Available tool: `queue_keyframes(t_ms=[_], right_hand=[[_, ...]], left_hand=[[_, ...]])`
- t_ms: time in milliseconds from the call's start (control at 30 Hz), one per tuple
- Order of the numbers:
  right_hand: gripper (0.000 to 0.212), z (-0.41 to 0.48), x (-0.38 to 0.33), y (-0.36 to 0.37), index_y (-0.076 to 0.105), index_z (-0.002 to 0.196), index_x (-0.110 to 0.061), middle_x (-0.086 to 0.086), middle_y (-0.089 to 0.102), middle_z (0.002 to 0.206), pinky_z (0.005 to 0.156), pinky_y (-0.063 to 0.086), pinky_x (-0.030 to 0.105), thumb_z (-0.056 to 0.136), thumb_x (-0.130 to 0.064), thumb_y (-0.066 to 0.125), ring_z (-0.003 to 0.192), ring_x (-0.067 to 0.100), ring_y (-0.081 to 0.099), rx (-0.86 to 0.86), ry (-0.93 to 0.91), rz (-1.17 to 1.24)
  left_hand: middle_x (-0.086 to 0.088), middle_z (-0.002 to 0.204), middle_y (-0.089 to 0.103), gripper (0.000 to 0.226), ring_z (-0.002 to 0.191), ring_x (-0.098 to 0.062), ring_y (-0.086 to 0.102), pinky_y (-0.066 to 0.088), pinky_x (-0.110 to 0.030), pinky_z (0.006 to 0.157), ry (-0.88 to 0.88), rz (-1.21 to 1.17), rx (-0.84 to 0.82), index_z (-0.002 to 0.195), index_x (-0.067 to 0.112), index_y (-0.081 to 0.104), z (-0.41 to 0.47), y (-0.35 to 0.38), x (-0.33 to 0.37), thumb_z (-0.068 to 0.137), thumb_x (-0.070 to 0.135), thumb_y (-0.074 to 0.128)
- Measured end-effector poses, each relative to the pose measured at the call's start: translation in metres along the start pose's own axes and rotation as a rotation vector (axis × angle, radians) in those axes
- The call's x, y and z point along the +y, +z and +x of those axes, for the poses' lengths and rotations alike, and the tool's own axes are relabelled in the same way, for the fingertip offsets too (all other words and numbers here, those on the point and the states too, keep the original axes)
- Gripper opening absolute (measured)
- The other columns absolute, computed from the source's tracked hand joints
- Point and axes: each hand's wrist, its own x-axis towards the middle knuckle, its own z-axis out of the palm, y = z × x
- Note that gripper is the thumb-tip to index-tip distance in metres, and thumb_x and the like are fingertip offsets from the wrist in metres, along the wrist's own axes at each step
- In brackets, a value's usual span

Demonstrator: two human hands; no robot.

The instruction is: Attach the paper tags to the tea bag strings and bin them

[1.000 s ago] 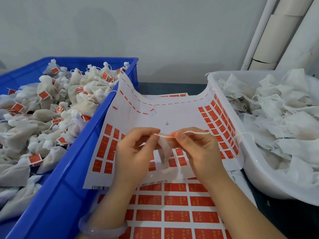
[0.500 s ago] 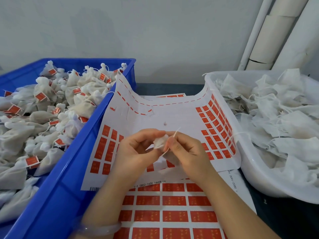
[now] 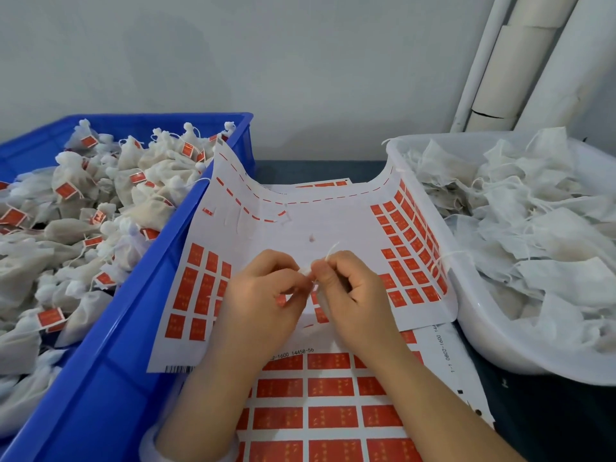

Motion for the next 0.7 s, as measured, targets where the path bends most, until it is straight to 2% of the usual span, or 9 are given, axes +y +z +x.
queue_keyframes(t_ms=[67, 133, 200, 233, 300, 467, 533, 600, 700], right_hand=[[0.015, 0.0, -0.001, 0.001, 0.051, 0.076, -0.032, -0.016, 0.052, 0.07, 0.061, 0.042, 0.009, 0.085, -0.04, 0.044, 0.069, -0.001, 0.053, 0.019, -0.027, 0.012], [0.02, -0.001, 0.001, 0.0, 0.056, 0.078, -0.024, -0.015, 0.053, 0.071, 0.062, 0.042, 0.008, 0.085, -0.04, 0.045, 0.071, -0.001, 0.053, 0.014, -0.038, 0.009], [0.026, -0.002, 0.003, 0.0, 0.059, 0.082, -0.019, -0.015, 0.053, 0.072, 0.063, 0.041, 0.007, 0.084, -0.041, 0.044, 0.072, -0.001, 0.053, -0.022, -0.033, -0.022], [0.027, -0.002, 0.003, 0.001, 0.059, 0.083, -0.019, -0.016, 0.053, 0.073, 0.063, 0.041, 0.007, 0.084, -0.042, 0.044, 0.073, -0.002, 0.053, -0.04, -0.031, -0.041], [0.025, -0.002, 0.005, 0.001, 0.059, 0.084, -0.021, -0.016, 0.053, 0.073, 0.064, 0.042, 0.007, 0.086, -0.041, 0.044, 0.073, -0.002, 0.053, -0.04, -0.033, -0.063], [0.015, -0.002, 0.006, 0.003, 0.056, 0.079, -0.024, -0.016, 0.051, 0.072, 0.064, 0.041, 0.008, 0.09, -0.031, 0.05, 0.073, 0.0, 0.053, -0.027, -0.07, -0.08], [0.016, -0.003, 0.005, 0.003, 0.056, 0.079, -0.025, -0.018, 0.052, 0.069, 0.062, 0.041, 0.008, 0.09, -0.033, 0.048, 0.071, 0.0, 0.053, -0.027, -0.079, -0.074], [0.016, -0.001, 0.004, 0.001, 0.056, 0.079, -0.028, -0.021, 0.055, 0.064, 0.057, 0.04, 0.007, 0.088, -0.038, 0.046, 0.064, -0.004, 0.054, -0.009, -0.045, -0.03], [0.017, 0.002, 0.003, -0.002, 0.052, 0.078, -0.032, -0.024, 0.055, 0.062, 0.049, 0.038, 0.009, 0.085, -0.043, 0.041, 0.053, -0.002, 0.05, -0.009, 0.009, 0.009]], left_hand=[[-0.003, 0.079, 0.065, 0.009, 0.064, -0.009, 0.055, 0.044, -0.013, 0.056, -0.054, 0.036, -0.028, 0.082, 0.01, 0.076, -0.001, 0.0, 0.002, 0.073, 0.01, 0.076], [0.002, 0.075, 0.058, 0.009, 0.062, -0.009, 0.051, 0.04, -0.016, 0.051, -0.115, 0.051, -0.058, 0.084, 0.014, 0.077, -0.002, 0.001, 0.003, 0.076, 0.016, 0.074], [0.01, 0.073, 0.047, 0.014, 0.064, -0.007, 0.045, 0.037, -0.019, 0.053, -0.192, 0.084, -0.148, 0.09, 0.02, 0.075, -0.003, 0.004, 0.002, 0.084, 0.027, 0.065], [0.012, 0.075, 0.045, 0.018, 0.067, -0.007, 0.045, 0.041, -0.021, 0.056, -0.214, 0.1, -0.2, 0.093, 0.023, 0.072, -0.004, 0.006, 0.0, 0.088, 0.031, 0.058], [0.013, 0.079, 0.047, 0.022, 0.072, -0.006, 0.047, 0.049, -0.027, 0.066, -0.216, 0.092, -0.274, 0.096, 0.025, 0.068, -0.005, 0.007, -0.001, 0.092, 0.034, 0.049], [0.008, 0.083, 0.06, 0.02, 0.073, -0.008, 0.056, 0.053, -0.036, 0.065, -0.102, -0.015, -0.367, 0.092, 0.022, 0.07, -0.003, -0.004, -0.009, 0.09, 0.026, 0.05], [0.011, 0.082, 0.061, 0.018, 0.074, -0.006, 0.057, 0.053, -0.033, 0.067, -0.1, -0.056, -0.429, 0.088, 0.027, 0.068, -0.003, -0.006, -0.011, 0.091, 0.026, 0.051], [0.016, 0.072, 0.057, 0.019, 0.068, -0.001, 0.055, 0.048, -0.021, 0.06, -0.149, -0.075, -0.486, 0.076, 0.041, 0.055, -0.004, -0.007, -0.009, 0.09, 0.036, 0.044], [0.014, 0.06, 0.052, 0.023, 0.066, 0.003, 0.053, 0.038, -0.016, 0.051, -0.179, -0.102, -0.49, 0.068, 0.039, 0.043, -0.005, -0.007, -0.005, 0.085, 0.049, 0.03]])
